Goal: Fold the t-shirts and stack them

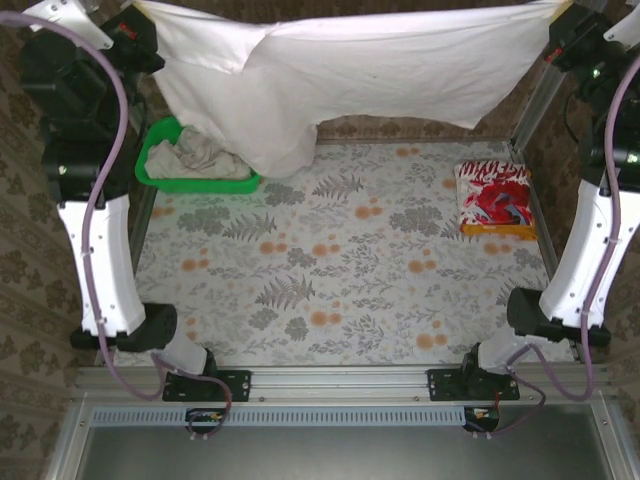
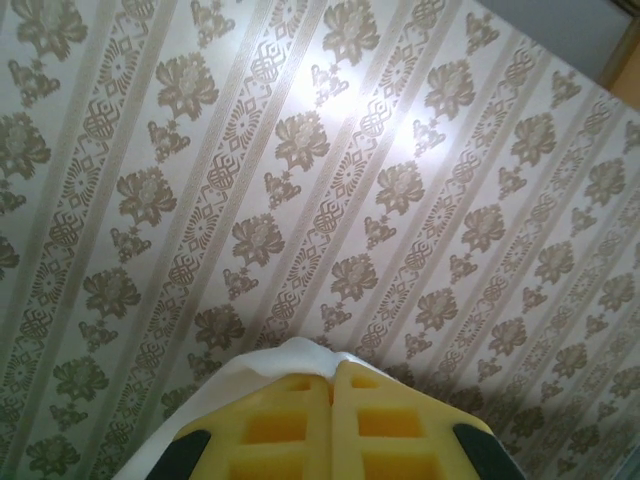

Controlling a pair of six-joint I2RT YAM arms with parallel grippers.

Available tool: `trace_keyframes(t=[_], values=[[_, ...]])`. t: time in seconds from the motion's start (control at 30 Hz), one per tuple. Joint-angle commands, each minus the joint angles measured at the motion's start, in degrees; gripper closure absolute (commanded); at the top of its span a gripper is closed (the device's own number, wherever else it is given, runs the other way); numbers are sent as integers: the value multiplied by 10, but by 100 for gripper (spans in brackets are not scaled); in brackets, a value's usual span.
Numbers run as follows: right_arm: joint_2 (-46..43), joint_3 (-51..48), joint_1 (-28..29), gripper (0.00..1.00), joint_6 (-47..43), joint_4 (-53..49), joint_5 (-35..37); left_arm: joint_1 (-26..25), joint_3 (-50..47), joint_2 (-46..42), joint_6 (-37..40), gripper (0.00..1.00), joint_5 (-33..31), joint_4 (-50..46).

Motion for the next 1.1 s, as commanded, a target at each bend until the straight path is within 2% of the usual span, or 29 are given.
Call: trace_keyframes(t=[0.0, 0.17, 0.4, 0.77, 0.93, 1.07], values=[[-53, -50, -6, 100, 4, 42, -21, 2, -35, -48, 13, 100, 5, 49], [-89, -67, -7, 100, -20, 36, -24, -11, -58, -83, 33, 100, -8, 50], [-85, -61, -7, 100, -38, 26, -13, -23, -22, -60, 44, 100, -7, 42], [17, -56, -17, 100, -30, 23, -5, -24, 73, 67, 45, 100, -3, 3], [80, -9, -18, 100, -17, 19, -12, -23, 105, 118, 50, 100, -5, 26], [111, 33, -19, 100, 6, 36, -16, -21, 170, 163, 55, 100, -14, 38]])
